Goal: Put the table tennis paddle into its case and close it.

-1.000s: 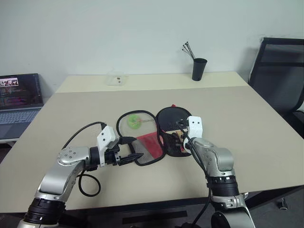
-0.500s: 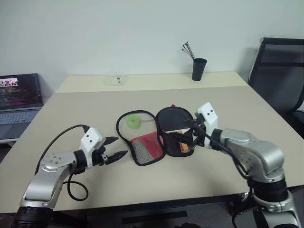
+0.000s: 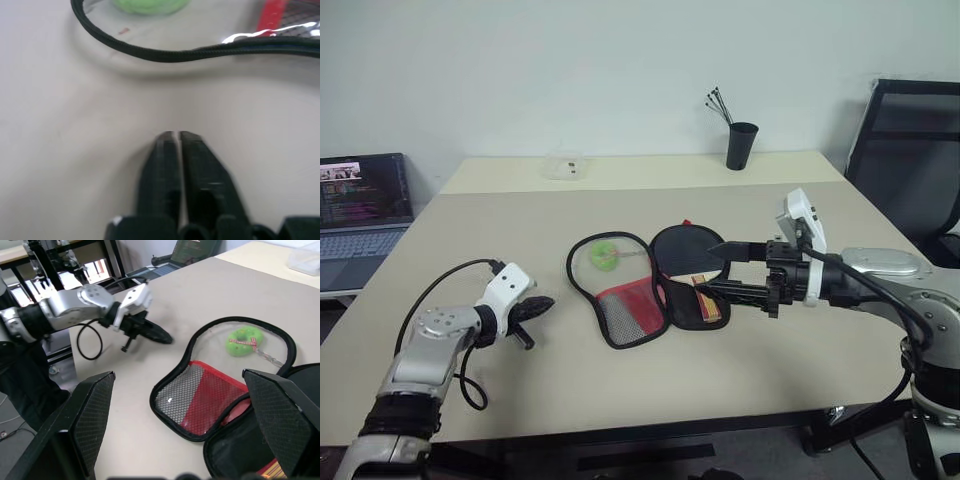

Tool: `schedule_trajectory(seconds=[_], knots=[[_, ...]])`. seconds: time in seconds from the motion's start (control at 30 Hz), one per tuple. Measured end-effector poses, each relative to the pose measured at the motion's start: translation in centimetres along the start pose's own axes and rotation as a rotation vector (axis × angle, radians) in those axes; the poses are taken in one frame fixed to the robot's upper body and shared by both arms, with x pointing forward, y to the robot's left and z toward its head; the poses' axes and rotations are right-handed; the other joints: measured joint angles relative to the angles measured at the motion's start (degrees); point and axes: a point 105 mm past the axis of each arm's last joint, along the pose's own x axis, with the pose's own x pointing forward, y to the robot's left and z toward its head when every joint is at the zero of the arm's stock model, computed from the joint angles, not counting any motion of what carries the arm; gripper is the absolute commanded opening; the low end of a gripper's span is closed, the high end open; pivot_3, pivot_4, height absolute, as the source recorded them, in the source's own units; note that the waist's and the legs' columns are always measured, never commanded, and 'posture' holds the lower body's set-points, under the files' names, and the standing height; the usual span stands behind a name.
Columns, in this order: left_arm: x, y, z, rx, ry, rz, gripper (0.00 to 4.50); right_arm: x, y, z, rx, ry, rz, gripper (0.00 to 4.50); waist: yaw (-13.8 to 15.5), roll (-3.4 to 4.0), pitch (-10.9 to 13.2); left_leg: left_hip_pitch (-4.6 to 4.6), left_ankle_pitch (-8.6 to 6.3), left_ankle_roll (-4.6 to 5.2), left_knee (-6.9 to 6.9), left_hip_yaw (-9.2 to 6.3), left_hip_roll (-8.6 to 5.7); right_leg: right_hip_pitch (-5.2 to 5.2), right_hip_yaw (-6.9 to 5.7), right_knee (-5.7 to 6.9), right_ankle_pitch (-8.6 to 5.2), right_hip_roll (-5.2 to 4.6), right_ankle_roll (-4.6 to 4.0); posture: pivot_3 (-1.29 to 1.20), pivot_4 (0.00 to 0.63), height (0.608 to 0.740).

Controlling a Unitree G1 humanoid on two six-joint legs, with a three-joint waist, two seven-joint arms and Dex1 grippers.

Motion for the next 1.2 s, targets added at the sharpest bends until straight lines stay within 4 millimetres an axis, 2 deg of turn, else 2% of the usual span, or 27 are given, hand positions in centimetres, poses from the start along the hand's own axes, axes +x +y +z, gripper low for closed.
schedule_trajectory(seconds=[0.23, 0.33, 0.43, 0.53, 0.67, 0.73, 0.8, 0.93, 1.07, 1.2], knots=[[3.4, -1.1, 1.3, -0.028, -0.065, -0.043, 0.05, 0.2, -0.1, 0.4, 0.020, -0.034, -0.012, 4.50, 0.1, 0.00, 0.0, -0.02, 0.00, 0.00, 0.05, 0.01, -0.06, 0.03, 0.00, 0.02, 0.01, 0.00, 0.01, 0.00, 0.150, 0.740], [5.1, -2.7, 2.6, -0.047, -0.122, -0.089, 0.05, 0.0, -0.2, 0.4, 0.019, -0.032, -0.022, 4.50, 0.9, -0.02, 0.0, -0.05, 0.00, 0.00, 0.12, 0.00, -0.08, 0.05, -0.02, 0.03, 0.02, 0.01, 0.03, 0.00, 0.150, 0.740], [5.7, -3.8, 3.9, -0.041, -0.158, -0.132, 0.05, 0.0, -0.2, 0.4, 0.020, -0.030, -0.020, 4.50, 1.1, -0.06, 0.0, -0.08, 0.00, 0.00, 0.13, 0.00, -0.08, 0.03, -0.02, 0.03, 0.02, 0.05, 0.03, 0.00, 0.150, 0.740], [5.8, -4.5, 7.4, -0.020, -0.244, -0.182, 0.05, -0.6, -0.5, 0.3, 0.014, -0.014, -0.046, 4.50, 1.2, -0.11, 0.1, -0.09, 0.00, 0.00, 0.13, -0.02, -0.08, 0.03, -0.03, 0.02, 0.02, 0.10, 0.03, 0.00, 0.150, 0.740], [6.4, -7.0, 15.1, 0.066, -0.411, -0.276, 0.05, -1.5, -1.5, 0.2, 0.021, 0.001, -0.106, 4.50, 1.8, -0.16, 0.1, -0.17, 0.00, 0.00, 0.23, -0.06, -0.20, 0.09, -0.05, -0.02, 0.05, 0.14, 0.08, 0.00, 0.150, 0.740], [6.7, -8.2, 16.6, 0.095, -0.440, -0.322, 0.05, -2.1, -1.9, 0.2, 0.022, 0.002, -0.131, 4.50, 1.5, -0.16, 0.1, -0.13, -0.01, 0.03, 0.22, 0.03, -0.22, 0.10, 0.05, -0.06, 0.05, 0.14, 0.09, 0.00, 0.150, 0.740], [7.6, -9.5, 16.8, 0.079, -0.436, -0.366, 0.05, -2.8, -2.4, -0.1, 0.038, 0.010, -0.164, 4.50, 1.2, -0.16, 0.1, -0.10, -0.02, 0.04, 0.22, 0.05, -0.20, 0.09, 0.07, -0.06, 0.05, 0.16, 0.09, 0.00, 0.150, 0.740], [10.2, -11.7, 16.5, 0.022, -0.397, -0.430, 0.05, -3.1, -2.8, -0.2, 0.056, 0.004, -0.184, 4.50, 1.0, -0.18, 0.1, -0.08, -0.01, 0.05, 0.21, -0.07, -0.08, 0.07, -0.01, 0.00, 0.05, 0.36, 0.09, 0.00, 0.150, 0.740], [11.0, -11.4, 16.1, 0.039, -0.382, -0.407, 0.05, -3.2, -3.2, -0.4, 0.054, 0.003, -0.213, 4.50, 0.9, -0.18, 0.1, -0.06, -0.02, 0.05, 0.19, -0.09, -0.04, 0.07, 0.02, 0.00, 0.04, 0.44, 0.08, 0.00, 0.150, 0.740], [10.3, -10.1, 14.8, 0.054, -0.374, -0.385, 0.05, -3.5, -5.1, -1.9, 0.077, 0.025, -0.319, 4.50, 0.8, -0.18, 0.1, -0.06, -0.02, 0.05, 0.19, -0.02, -0.04, 0.07, 0.09, -0.03, 0.04, 0.43, 0.09, 0.00, 0.150, 0.740]])
